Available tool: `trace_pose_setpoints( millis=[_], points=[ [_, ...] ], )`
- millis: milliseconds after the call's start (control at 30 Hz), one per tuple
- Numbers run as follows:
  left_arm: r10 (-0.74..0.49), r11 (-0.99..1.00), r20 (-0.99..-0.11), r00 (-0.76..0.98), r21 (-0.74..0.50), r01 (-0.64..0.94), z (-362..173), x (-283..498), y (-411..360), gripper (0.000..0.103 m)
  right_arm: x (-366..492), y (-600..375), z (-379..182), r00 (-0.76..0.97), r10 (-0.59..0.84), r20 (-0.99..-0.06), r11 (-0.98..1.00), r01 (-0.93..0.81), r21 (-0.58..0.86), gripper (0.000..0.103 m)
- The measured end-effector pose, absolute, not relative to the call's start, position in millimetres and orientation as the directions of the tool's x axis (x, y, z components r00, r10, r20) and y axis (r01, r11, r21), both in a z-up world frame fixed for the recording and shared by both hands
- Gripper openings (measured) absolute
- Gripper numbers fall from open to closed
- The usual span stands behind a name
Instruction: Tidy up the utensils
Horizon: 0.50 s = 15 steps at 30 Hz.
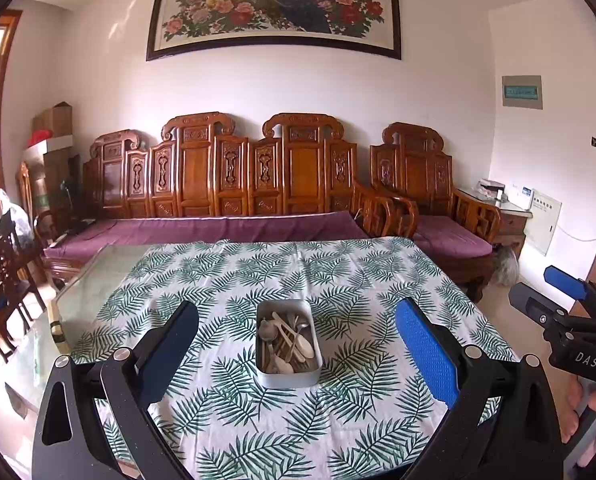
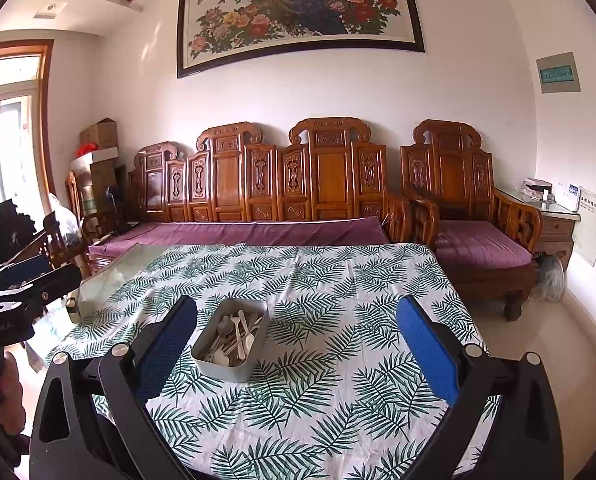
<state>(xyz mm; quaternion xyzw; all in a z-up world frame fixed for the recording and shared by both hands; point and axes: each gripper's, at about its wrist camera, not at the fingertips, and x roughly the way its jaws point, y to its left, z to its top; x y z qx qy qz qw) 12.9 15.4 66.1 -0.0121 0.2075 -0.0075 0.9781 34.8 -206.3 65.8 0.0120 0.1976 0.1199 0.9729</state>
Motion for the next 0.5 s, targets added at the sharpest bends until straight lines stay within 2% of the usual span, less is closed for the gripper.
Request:
trace_pose_setpoints(
  millis=[500],
  points=[
    [-0.015,1.0,-0.396,0.918,-0.018,0.008,65.0,9.6,12.0,0.095,34.5,-206.4,64.9,0.893,0.237,-0.382,0.971,-0.228,0.07,0.1]
  ],
)
